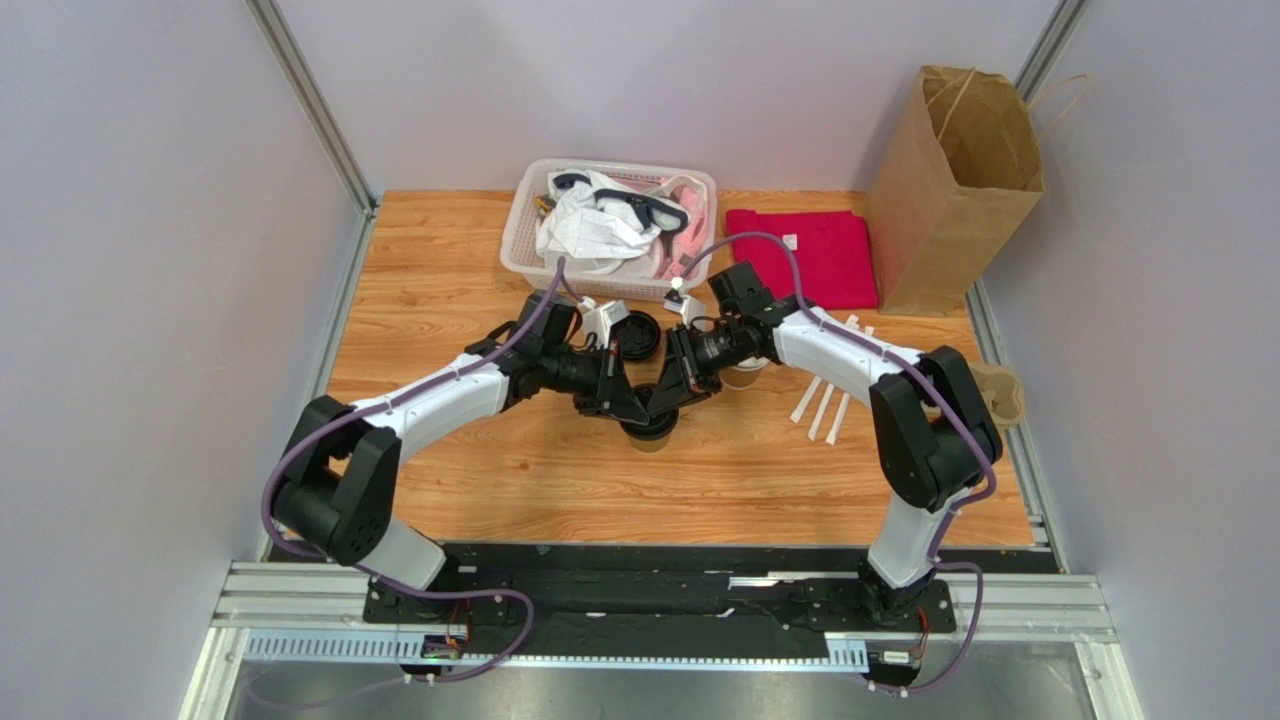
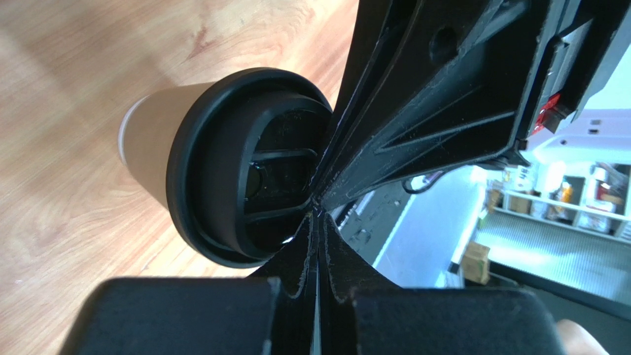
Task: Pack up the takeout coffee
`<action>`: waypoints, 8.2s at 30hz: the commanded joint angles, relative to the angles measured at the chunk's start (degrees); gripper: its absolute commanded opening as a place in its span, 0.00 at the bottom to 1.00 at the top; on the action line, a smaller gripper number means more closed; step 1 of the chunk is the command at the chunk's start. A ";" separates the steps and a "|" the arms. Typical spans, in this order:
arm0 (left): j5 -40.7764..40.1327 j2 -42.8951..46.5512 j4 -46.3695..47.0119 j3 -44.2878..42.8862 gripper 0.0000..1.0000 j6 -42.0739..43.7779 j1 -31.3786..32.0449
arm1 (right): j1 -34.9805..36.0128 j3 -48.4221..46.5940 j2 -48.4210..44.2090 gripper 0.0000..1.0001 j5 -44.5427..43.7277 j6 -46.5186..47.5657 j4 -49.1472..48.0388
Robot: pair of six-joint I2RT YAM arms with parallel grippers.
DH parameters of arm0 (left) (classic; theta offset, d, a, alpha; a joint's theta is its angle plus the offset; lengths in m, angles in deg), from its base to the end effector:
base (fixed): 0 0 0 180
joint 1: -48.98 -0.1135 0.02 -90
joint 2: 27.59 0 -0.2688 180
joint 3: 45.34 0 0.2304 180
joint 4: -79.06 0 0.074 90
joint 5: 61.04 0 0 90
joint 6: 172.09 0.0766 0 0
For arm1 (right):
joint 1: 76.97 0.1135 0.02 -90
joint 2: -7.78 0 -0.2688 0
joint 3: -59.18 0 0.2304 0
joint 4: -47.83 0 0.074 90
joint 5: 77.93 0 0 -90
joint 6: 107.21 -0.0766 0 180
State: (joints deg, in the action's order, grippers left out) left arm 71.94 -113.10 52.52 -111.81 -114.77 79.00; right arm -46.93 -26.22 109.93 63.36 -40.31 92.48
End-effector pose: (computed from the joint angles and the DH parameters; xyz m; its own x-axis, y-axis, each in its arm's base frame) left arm 0.2404 -0.1992 0.2134 -0.9412 0.0876 -0.3262 0.3219 0.5252 -0.7878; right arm 0.2779 0.2297 0.2028 -0.9488 -0.2652 -0.1715 -0.2872 0.4984 0.8180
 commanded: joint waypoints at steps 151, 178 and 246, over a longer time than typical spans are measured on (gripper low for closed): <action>3.07 -20.92 -2.44 -9.80 0.00 1.49 -6.03 | -4.29 0.60 9.47 0.00 -6.64 11.67 1.91; 11.33 -19.00 5.99 -9.09 0.00 -1.23 -7.43 | -3.68 1.22 5.00 0.00 -3.13 11.76 0.41; 13.98 -7.66 -9.38 -15.95 0.25 9.13 -6.82 | -3.59 -8.00 -2.30 0.48 12.35 3.92 3.91</action>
State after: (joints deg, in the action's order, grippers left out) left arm 85.91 -126.30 43.91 -125.45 -107.39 72.44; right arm -50.62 -30.51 111.86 73.80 -39.43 91.19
